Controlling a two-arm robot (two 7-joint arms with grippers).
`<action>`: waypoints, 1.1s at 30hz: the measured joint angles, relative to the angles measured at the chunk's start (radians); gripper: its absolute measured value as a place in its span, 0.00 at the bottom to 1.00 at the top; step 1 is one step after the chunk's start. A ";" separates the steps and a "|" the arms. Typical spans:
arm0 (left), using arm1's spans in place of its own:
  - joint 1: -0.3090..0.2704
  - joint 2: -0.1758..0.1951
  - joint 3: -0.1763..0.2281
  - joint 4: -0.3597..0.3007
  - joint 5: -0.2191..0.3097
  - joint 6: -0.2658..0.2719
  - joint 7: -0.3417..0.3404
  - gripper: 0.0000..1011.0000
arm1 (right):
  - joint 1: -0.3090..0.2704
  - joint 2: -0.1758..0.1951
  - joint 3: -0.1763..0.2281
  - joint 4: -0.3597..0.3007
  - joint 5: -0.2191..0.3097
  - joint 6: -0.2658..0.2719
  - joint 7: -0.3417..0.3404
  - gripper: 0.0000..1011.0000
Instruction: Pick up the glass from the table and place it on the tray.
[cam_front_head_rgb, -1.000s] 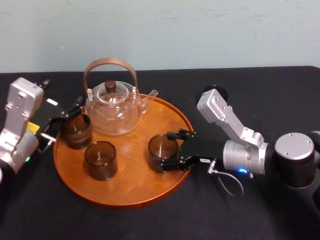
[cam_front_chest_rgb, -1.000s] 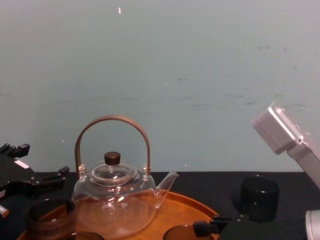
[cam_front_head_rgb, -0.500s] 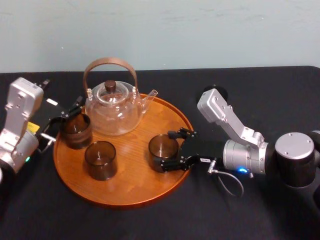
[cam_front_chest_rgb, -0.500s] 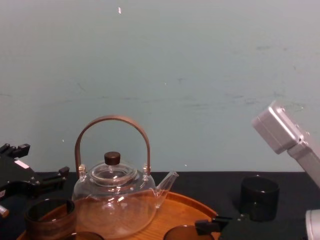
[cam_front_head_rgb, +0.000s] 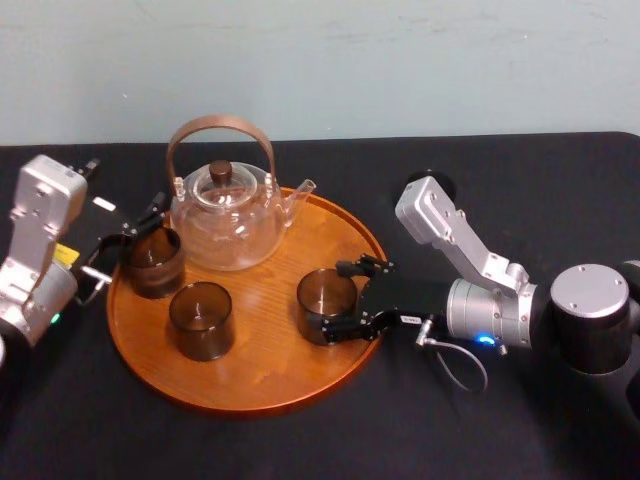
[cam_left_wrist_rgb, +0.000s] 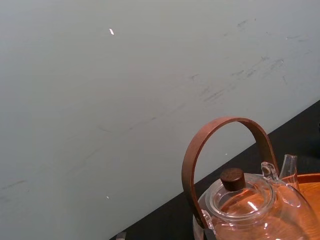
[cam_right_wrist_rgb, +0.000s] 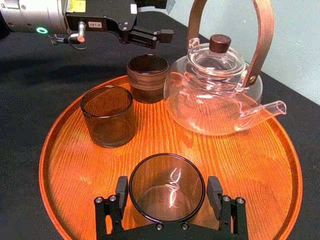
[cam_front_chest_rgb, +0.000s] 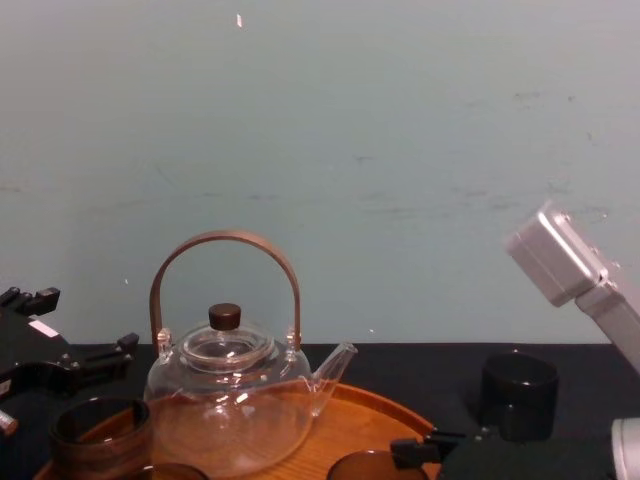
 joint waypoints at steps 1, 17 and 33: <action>0.000 0.000 0.000 0.000 0.000 0.000 0.000 0.99 | 0.000 0.000 0.000 0.000 0.000 0.000 0.000 0.99; 0.000 0.000 0.000 0.000 0.000 0.000 0.000 0.99 | -0.032 0.067 0.026 -0.061 0.044 -0.027 0.048 0.99; 0.000 0.000 0.000 0.000 0.000 0.000 0.000 0.99 | -0.113 0.193 0.101 -0.169 0.120 -0.068 0.046 0.99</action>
